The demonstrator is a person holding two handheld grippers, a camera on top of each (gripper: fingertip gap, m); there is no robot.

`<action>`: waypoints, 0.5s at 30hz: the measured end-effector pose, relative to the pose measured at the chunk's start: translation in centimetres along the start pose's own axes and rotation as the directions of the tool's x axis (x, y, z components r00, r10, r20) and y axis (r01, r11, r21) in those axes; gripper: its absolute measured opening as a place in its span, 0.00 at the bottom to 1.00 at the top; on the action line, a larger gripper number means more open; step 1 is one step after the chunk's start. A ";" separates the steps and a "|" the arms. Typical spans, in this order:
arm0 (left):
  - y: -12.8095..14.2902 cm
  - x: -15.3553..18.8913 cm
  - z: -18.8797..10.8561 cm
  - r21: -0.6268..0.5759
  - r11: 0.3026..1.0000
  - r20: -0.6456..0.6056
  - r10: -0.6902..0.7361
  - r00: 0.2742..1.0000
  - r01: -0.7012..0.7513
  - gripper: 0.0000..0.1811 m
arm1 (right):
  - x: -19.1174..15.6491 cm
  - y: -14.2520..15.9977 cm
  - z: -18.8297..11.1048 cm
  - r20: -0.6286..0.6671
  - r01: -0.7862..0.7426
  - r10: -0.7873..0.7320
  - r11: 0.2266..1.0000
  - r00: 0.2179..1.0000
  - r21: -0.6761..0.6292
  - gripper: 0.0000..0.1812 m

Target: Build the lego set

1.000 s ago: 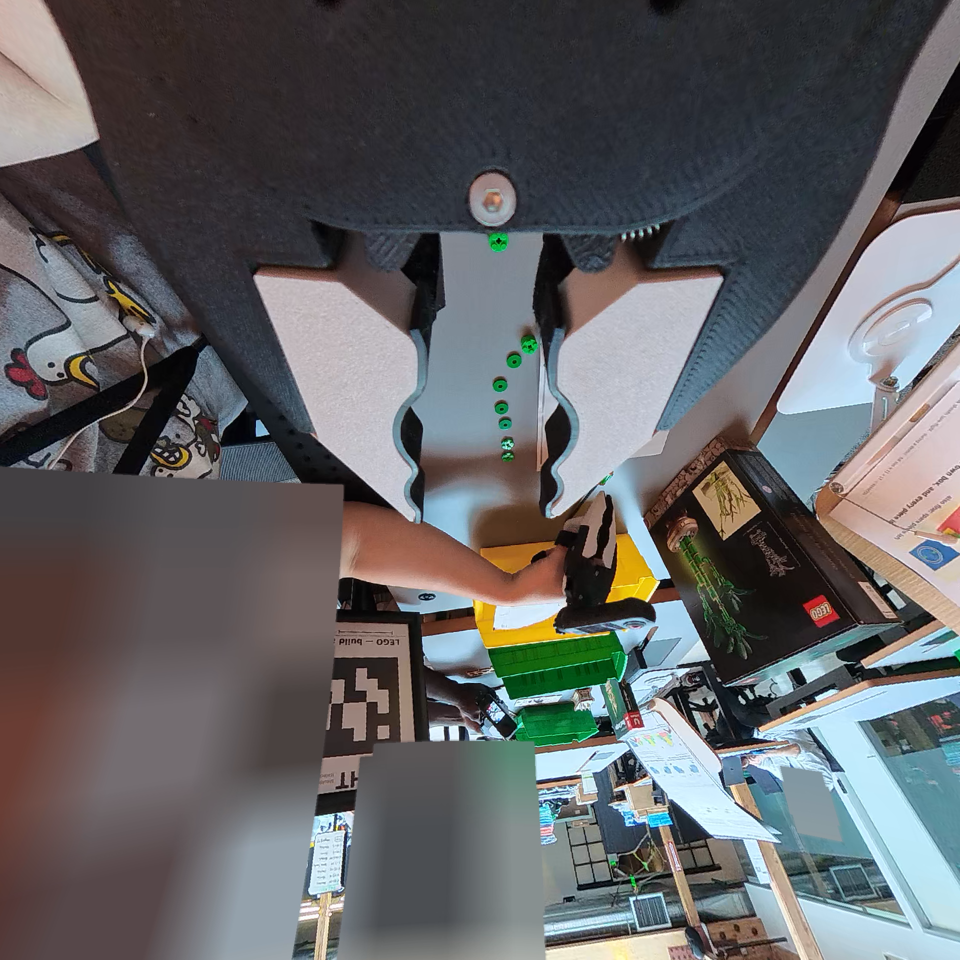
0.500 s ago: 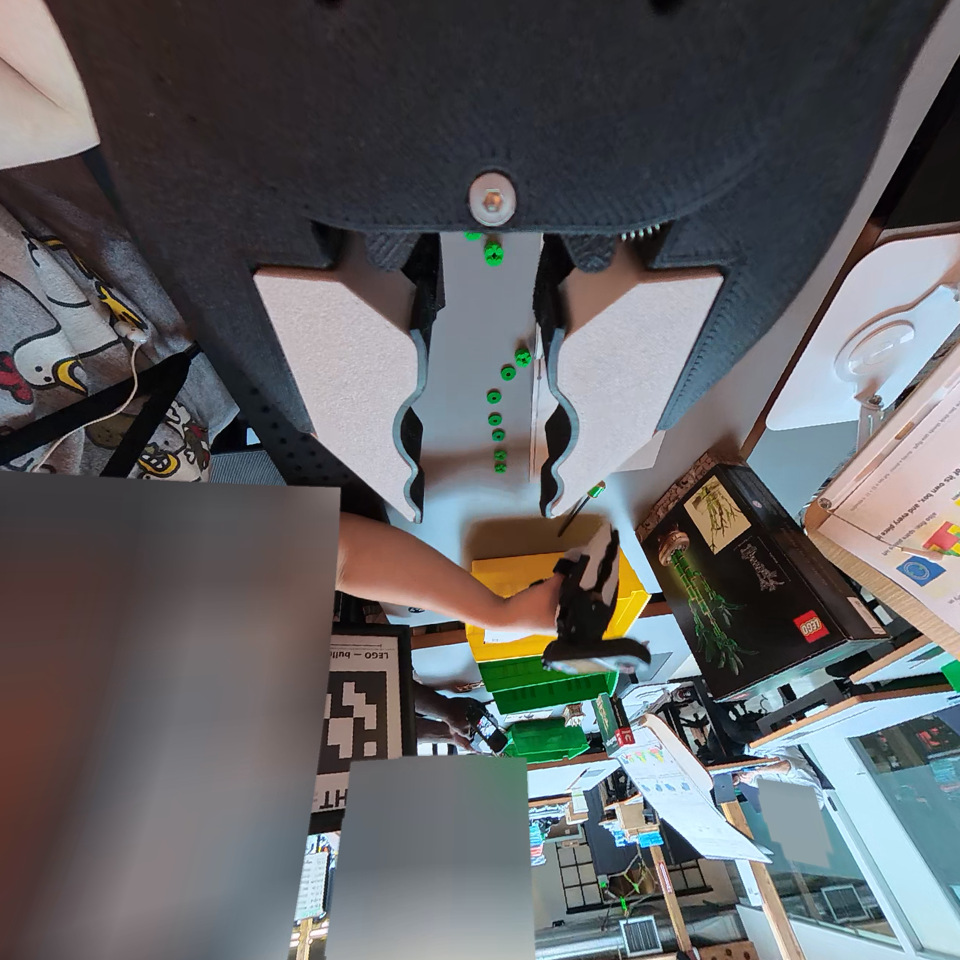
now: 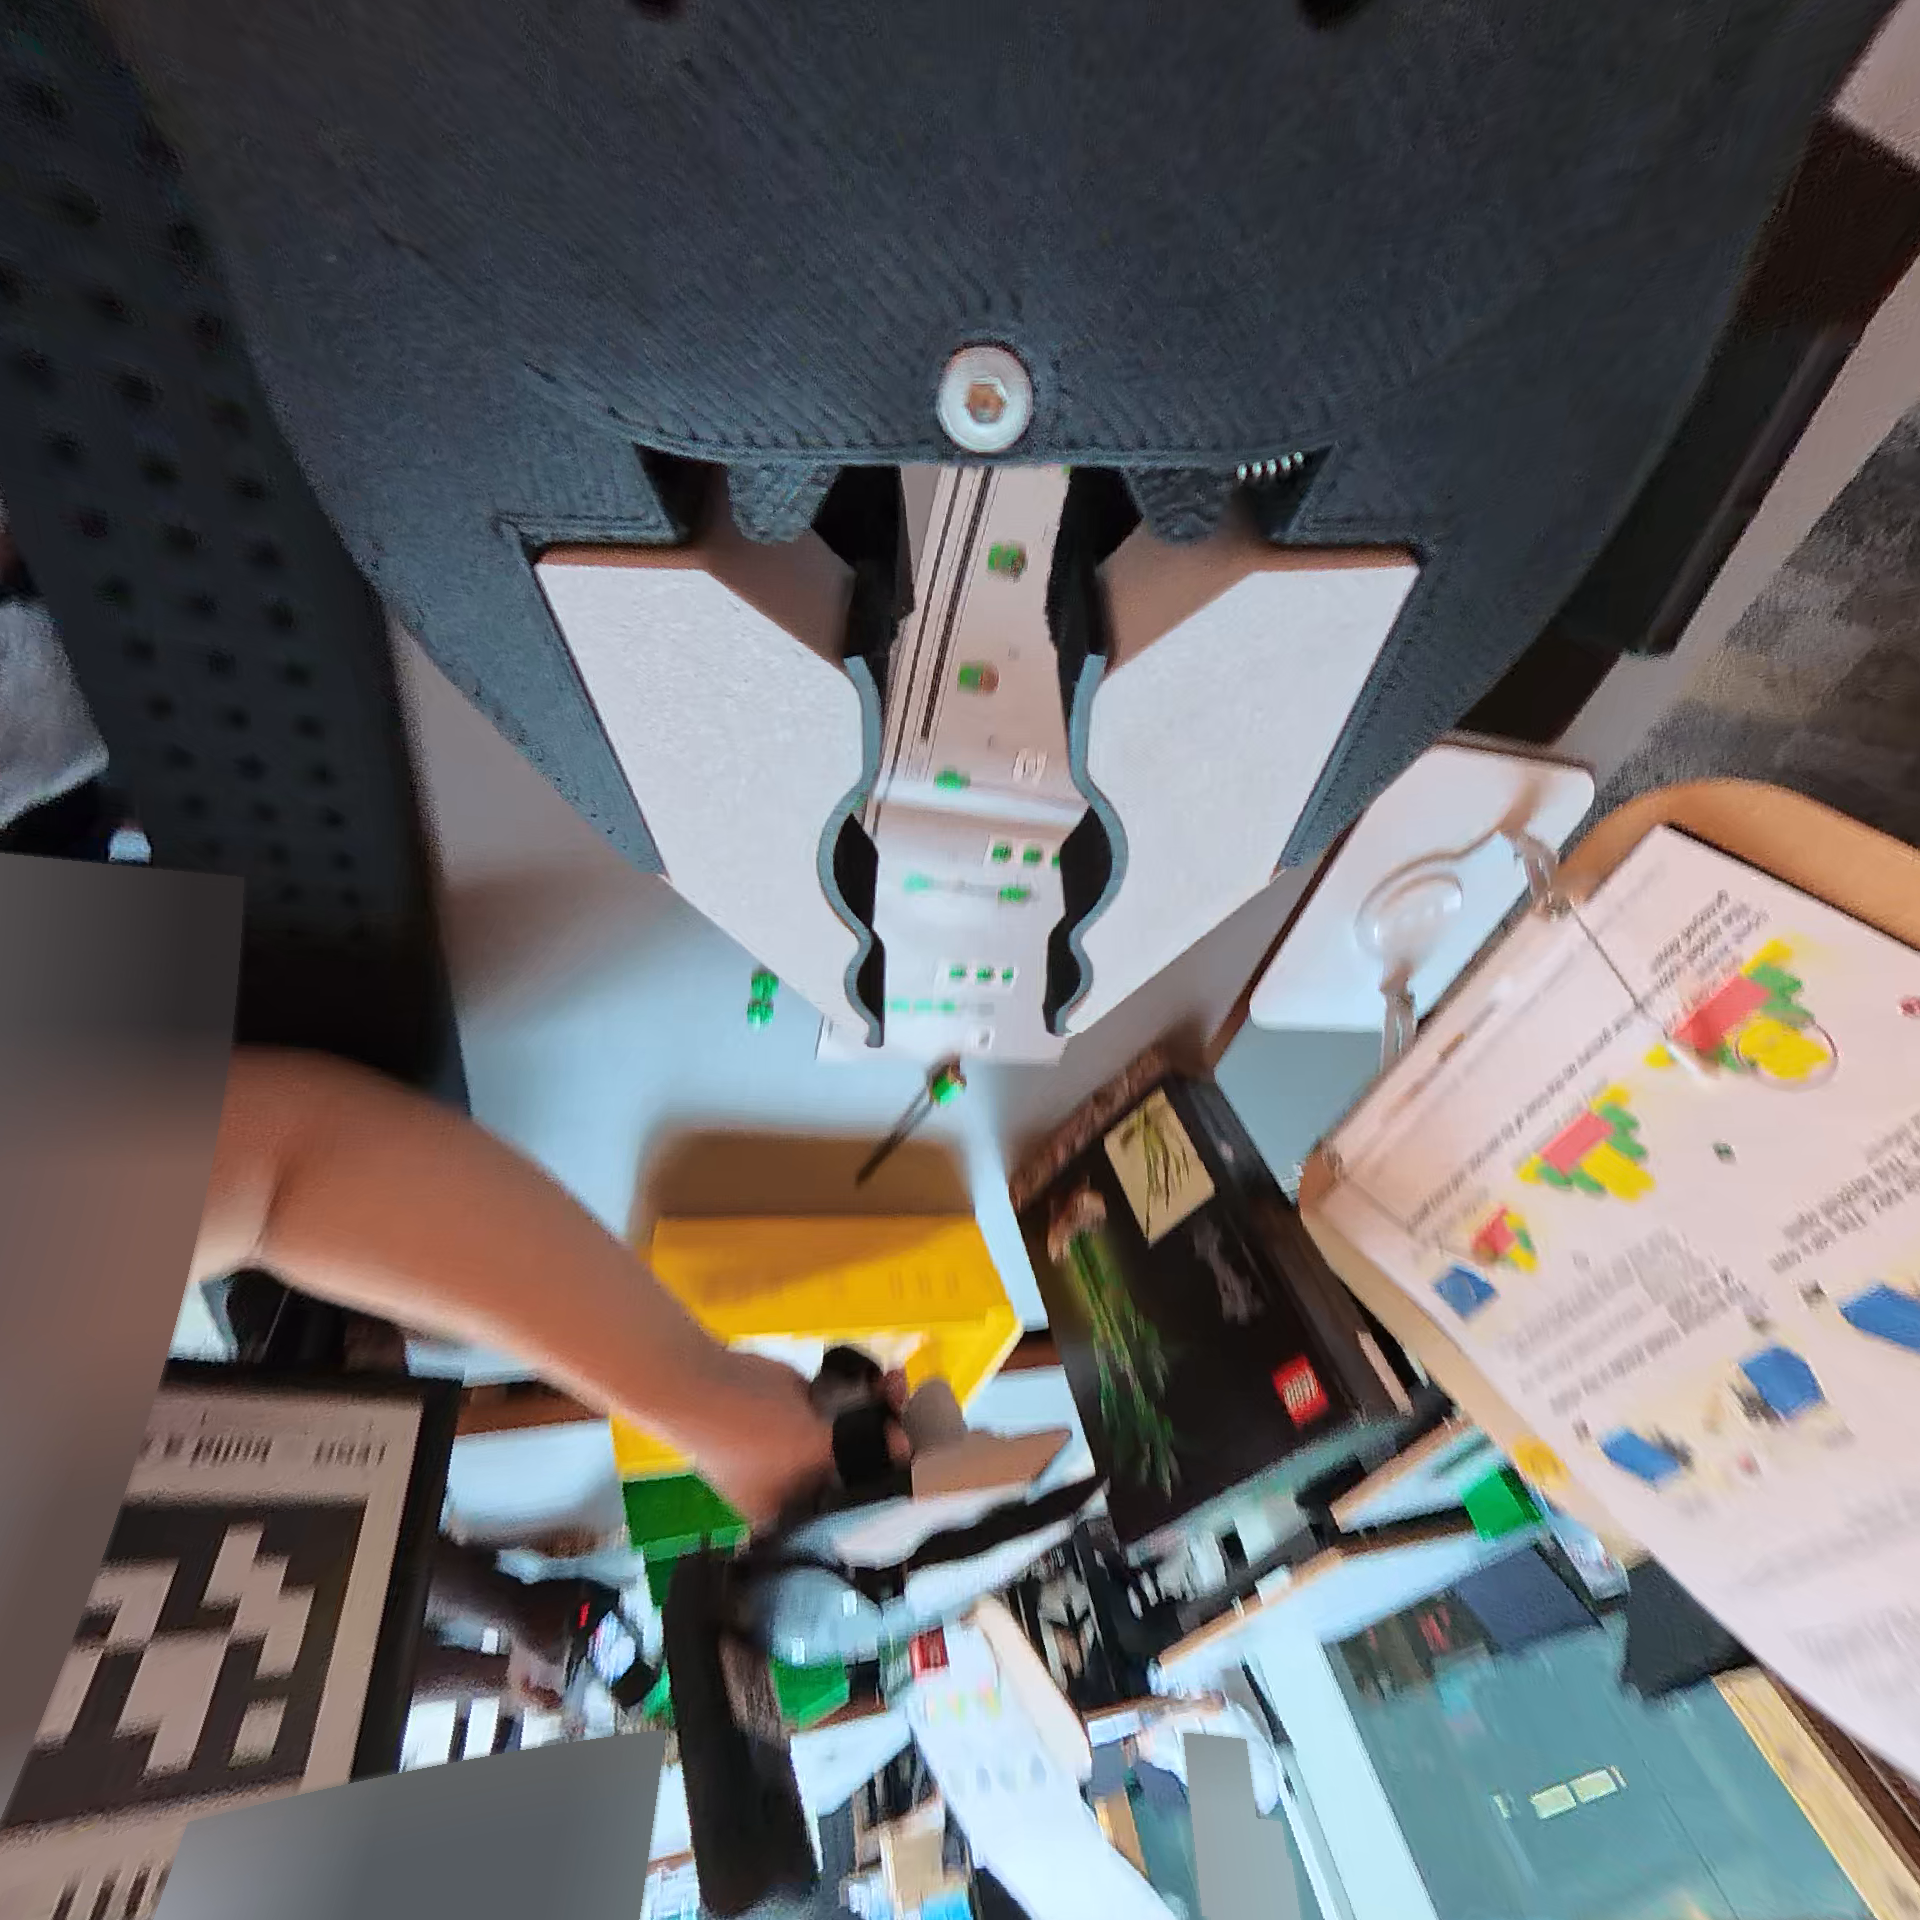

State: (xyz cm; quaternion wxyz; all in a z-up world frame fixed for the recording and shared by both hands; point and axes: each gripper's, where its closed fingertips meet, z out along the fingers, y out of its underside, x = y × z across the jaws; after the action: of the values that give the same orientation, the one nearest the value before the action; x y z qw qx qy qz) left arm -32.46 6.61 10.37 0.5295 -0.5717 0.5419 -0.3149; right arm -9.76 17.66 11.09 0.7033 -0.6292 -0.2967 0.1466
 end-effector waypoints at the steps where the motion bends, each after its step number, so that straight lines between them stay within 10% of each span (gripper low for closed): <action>1: -0.7 0.1 0.1 0.020 1.000 0.014 0.003 1.000 -0.003 0.16 | -0.2 -0.3 0.0 0.000 0.007 -0.007 1.000 1.000 0.011 0.21; 8: -1.0 0.1 0.9 0.019 0.998 0.137 -0.057 0.989 0.055 0.17 | -1.2 -1.7 -0.4 0.011 0.138 -0.139 0.990 0.990 0.036 0.21; 15: 9.0 1.5 -2.2 -0.086 0.948 0.341 -0.262 0.903 0.307 0.18 | -2.0 -3.2 -0.8 0.046 0.109 -0.114 0.990 0.992 0.087 0.26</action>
State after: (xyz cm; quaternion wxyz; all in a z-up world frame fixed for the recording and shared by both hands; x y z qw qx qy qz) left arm -36.79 5.91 2.08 0.5190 -0.7241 0.3781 -0.2519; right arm -11.44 15.33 13.74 0.7284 -0.5776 -0.3428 0.1354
